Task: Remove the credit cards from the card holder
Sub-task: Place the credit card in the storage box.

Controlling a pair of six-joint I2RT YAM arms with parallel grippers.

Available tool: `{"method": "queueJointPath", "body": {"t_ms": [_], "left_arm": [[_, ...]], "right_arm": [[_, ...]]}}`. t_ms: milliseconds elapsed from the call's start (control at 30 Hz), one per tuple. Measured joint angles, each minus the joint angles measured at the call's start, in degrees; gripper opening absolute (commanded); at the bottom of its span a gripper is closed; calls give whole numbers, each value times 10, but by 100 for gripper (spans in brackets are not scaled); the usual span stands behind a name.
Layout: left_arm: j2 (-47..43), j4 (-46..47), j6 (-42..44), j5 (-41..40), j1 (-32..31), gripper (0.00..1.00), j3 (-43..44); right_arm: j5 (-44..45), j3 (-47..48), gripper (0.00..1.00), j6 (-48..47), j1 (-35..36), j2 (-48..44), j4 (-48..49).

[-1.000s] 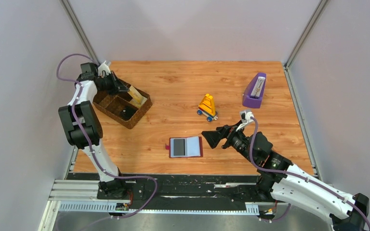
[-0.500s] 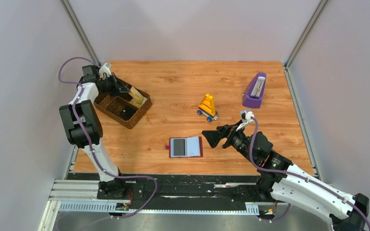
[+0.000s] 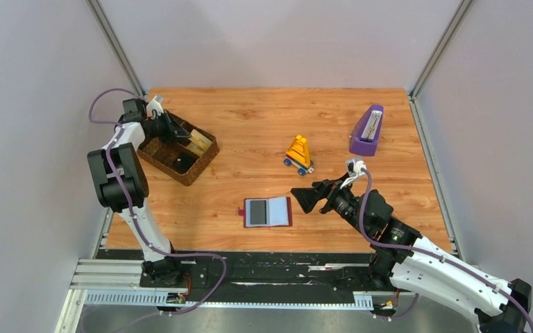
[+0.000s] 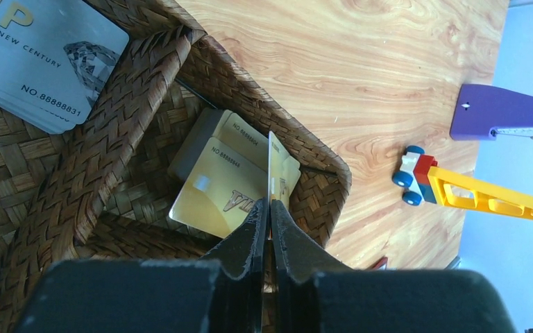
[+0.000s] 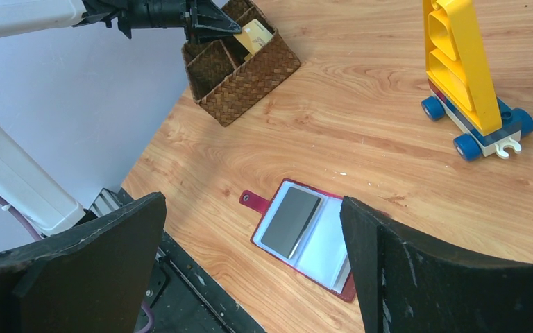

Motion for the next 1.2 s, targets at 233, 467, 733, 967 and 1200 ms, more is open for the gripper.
{"method": "queueJointPath", "body": {"t_ms": [233, 467, 733, 967, 1200], "left_arm": [[15, 1, 0, -10, -8, 15, 0], [28, -4, 4, -31, -17, 24, 8], [33, -23, 9, -43, -36, 32, 26], [33, -34, 14, -57, -36, 40, 31], [33, -49, 18, -71, -36, 44, 49]], "right_arm": [[0, 1, 100, -1, -2, 0, 0], [0, 1, 100, -1, -3, 0, 0], [3, 1, 100, -2, -3, 0, 0], [26, 9, 100, -2, -5, 7, -11], [33, 18, 100, -2, -6, 21, -24]]}}
